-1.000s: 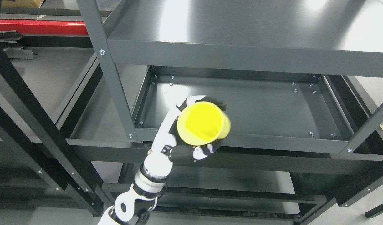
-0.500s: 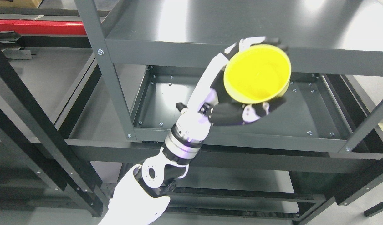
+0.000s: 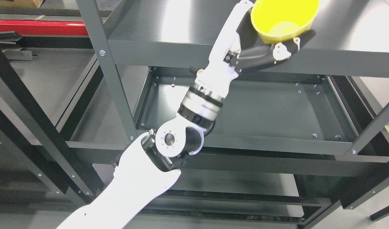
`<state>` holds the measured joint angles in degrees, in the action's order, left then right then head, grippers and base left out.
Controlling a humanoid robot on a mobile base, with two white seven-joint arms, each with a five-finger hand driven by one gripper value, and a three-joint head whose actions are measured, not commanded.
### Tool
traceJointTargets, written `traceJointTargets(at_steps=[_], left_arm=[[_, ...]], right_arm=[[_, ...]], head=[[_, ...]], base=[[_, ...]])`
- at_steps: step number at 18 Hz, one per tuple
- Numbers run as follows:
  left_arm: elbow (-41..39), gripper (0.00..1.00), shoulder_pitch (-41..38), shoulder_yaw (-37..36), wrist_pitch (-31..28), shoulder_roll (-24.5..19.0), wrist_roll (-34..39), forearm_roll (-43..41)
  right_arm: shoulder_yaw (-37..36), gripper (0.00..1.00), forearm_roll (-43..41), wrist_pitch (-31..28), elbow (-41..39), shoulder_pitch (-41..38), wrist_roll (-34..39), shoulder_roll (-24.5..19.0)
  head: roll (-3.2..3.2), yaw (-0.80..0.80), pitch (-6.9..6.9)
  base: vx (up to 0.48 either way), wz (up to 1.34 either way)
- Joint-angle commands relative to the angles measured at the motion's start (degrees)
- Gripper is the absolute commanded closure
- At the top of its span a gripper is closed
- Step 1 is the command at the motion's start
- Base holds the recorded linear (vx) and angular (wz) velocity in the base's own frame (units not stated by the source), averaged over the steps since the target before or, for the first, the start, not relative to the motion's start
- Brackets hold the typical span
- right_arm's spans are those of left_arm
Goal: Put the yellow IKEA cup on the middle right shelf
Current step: 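Extend the left arm to set the cup deep on the shelf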
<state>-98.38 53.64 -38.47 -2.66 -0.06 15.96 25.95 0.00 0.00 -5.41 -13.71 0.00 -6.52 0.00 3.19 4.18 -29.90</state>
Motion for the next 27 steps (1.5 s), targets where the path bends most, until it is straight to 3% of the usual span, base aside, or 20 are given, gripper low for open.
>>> traceJointTargets(at_steps=[1, 5, 7, 9, 13, 15, 17, 23, 27], left_arm=[[10.29, 1.0, 9.1, 4.36, -13.91, -0.94, 1.62, 0.68], [16.8, 1.0, 14.21, 4.98, -21.32, -0.94, 0.31, 1.11], [17.95, 0.97, 14.21, 4.81, -21.95, -0.94, -2.14, 2.25], [19.62, 0.88, 14.21, 4.81, -21.95, -0.94, -3.48, 2.26], [20.07, 0.56, 14.21, 4.72, -22.22, -0.94, -4.53, 1.73], [20.07, 0.36, 14.21, 4.72, -22.22, -0.94, -7.85, 1.64], [19.98, 0.23, 14.21, 4.81, -22.22, -0.94, -10.06, 1.47], [19.54, 0.02, 14.21, 6.47, -22.04, -0.94, -10.25, 1.47], [18.57, 0.02, 14.21, 10.16, -21.69, -0.94, -10.25, 1.38]], right_arm=[[0.97, 0.01, -1.4, 0.05, 0.0, -0.79, -0.16, 1.0], [0.97, 0.01, -1.4, 0.05, 0.0, -0.79, -0.16, 1.0], [0.97, 0.01, -1.4, 0.05, 0.0, -0.79, -0.16, 1.0], [0.97, 0.01, -1.4, 0.05, 0.0, -0.79, -0.16, 1.0], [0.97, 0.01, -1.4, 0.05, 0.0, -0.79, -0.16, 1.0], [0.97, 0.01, -1.4, 0.05, 0.0, -0.79, -0.16, 1.0], [0.97, 0.01, -1.4, 0.05, 0.0, -0.79, -0.16, 1.0], [0.97, 0.01, -1.4, 0.05, 0.0, -0.79, -0.16, 1.0], [0.97, 0.01, -1.4, 0.05, 0.0, -0.79, -0.16, 1.0]], head=[[0.0, 0.0, 0.0], [0.0, 0.0, 0.0], [0.0, 0.0, 0.0], [0.0, 0.0, 0.0], [0.0, 0.0, 0.0], [0.0, 0.0, 0.0], [0.0, 0.0, 0.0], [0.0, 0.0, 0.0], [0.0, 0.0, 0.0]], base=[[0.0, 0.0], [0.005, 0.02], [0.006, 0.02], [0.011, 0.05], [0.015, 0.06], [0.007, 0.03], [0.002, 0.01], [0.0, 0.0], [-0.002, 0.0]])
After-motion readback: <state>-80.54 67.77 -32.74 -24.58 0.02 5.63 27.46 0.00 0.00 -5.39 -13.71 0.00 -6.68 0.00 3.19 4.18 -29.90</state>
